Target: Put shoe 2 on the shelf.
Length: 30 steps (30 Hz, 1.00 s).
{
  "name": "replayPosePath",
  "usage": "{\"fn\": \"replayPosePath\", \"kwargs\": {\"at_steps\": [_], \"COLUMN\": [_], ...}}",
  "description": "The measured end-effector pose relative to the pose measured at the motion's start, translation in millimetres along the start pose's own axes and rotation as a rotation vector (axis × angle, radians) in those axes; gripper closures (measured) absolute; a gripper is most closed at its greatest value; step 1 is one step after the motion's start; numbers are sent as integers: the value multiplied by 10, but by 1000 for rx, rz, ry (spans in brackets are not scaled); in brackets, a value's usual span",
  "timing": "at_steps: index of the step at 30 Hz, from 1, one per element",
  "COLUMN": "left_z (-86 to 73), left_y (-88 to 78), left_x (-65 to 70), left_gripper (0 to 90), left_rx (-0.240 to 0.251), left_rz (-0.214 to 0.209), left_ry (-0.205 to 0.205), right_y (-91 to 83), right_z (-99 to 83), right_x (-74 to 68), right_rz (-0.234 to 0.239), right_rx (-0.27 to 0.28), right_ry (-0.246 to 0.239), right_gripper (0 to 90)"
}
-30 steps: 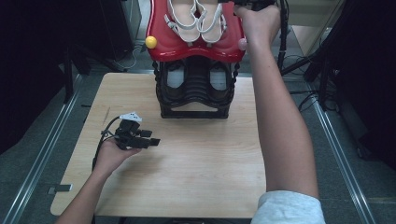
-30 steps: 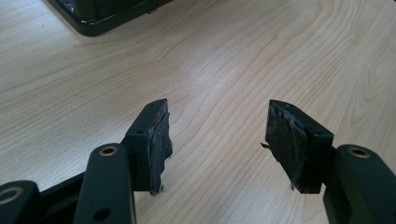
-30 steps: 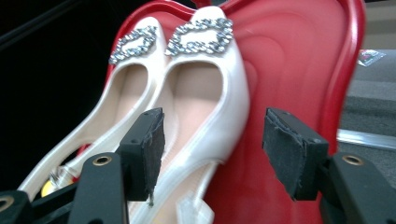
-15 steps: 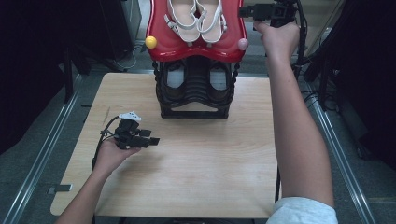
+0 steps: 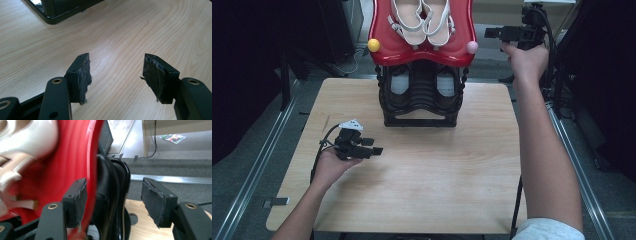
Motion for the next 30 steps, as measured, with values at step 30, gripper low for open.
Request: {"fn": "replayPosePath", "kwargs": {"at_steps": [30], "left_z": [-15], "left_y": [20], "left_x": [-11], "left_gripper": [390], "left_rx": [-7], "left_rz": [3], "left_ry": [-3], "right_y": [177], "right_z": [-1154], "right_x": [316], "right_rz": [63], "right_rx": [-96], "right_ry": [-20], "right_gripper": [410]}}
Point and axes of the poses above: each handheld gripper's, and its own axes: y roughly forward along the jaws, z roughly out of its top, x roughly to its right, the point moved 4 cm from there along y, roughly forward along the jaws, and after that the axes turned 7 degrees about -x, right-handed, at the moved point
